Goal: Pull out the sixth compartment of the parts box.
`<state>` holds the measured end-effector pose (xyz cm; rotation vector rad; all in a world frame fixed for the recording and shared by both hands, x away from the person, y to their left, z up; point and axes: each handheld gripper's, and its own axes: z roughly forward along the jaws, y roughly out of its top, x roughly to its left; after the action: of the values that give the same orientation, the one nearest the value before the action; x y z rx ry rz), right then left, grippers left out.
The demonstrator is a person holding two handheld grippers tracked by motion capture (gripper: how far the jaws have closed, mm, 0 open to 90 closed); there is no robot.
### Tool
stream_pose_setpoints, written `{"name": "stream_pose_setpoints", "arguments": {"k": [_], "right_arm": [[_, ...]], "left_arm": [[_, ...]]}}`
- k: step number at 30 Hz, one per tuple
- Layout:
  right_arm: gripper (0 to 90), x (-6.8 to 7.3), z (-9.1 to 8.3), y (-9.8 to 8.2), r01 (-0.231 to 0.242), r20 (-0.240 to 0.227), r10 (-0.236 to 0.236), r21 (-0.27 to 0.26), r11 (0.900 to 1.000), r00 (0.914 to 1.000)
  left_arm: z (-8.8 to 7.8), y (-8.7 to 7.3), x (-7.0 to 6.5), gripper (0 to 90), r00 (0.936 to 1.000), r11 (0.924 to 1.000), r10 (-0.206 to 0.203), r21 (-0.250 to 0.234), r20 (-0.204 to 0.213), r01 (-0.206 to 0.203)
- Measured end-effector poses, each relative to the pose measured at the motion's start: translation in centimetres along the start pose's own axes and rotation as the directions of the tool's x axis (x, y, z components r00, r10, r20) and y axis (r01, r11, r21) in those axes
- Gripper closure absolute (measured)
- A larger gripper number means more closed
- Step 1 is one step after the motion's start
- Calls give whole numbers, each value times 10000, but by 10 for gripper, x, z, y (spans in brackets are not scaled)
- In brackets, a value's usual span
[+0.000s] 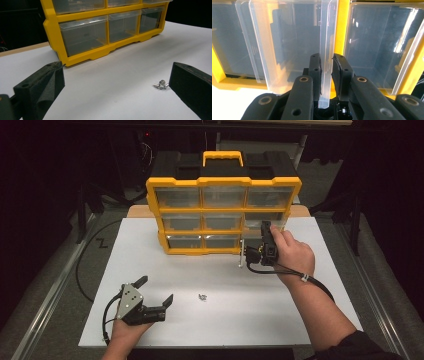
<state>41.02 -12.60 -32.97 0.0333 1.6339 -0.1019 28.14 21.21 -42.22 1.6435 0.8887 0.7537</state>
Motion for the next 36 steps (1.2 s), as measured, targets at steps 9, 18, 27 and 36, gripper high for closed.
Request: {"name": "stream_pose_setpoints", "arguments": {"k": [9, 18, 27, 36], "right_arm": [[802, 1, -7, -1, 41, 11, -42, 38, 10000, 10000], [802, 3, -12, -3, 57, 115, -58, 20, 10000, 9999], [802, 2, -16, -4, -15, 2, 15, -30, 10000, 10000], [802, 1, -24, -5, 40, -57, -40, -70, 10000, 10000]], "left_arm": [[0, 0, 0, 9, 10000, 10000, 14, 7, 38, -14], [0, 0, 0, 9, 10000, 10000, 13, 24, 57, -13], [1, 0, 0, 9, 10000, 10000, 13, 51, 83, -13], [1, 0, -1, 9, 9999, 10000, 13, 58, 101, -14]]}}
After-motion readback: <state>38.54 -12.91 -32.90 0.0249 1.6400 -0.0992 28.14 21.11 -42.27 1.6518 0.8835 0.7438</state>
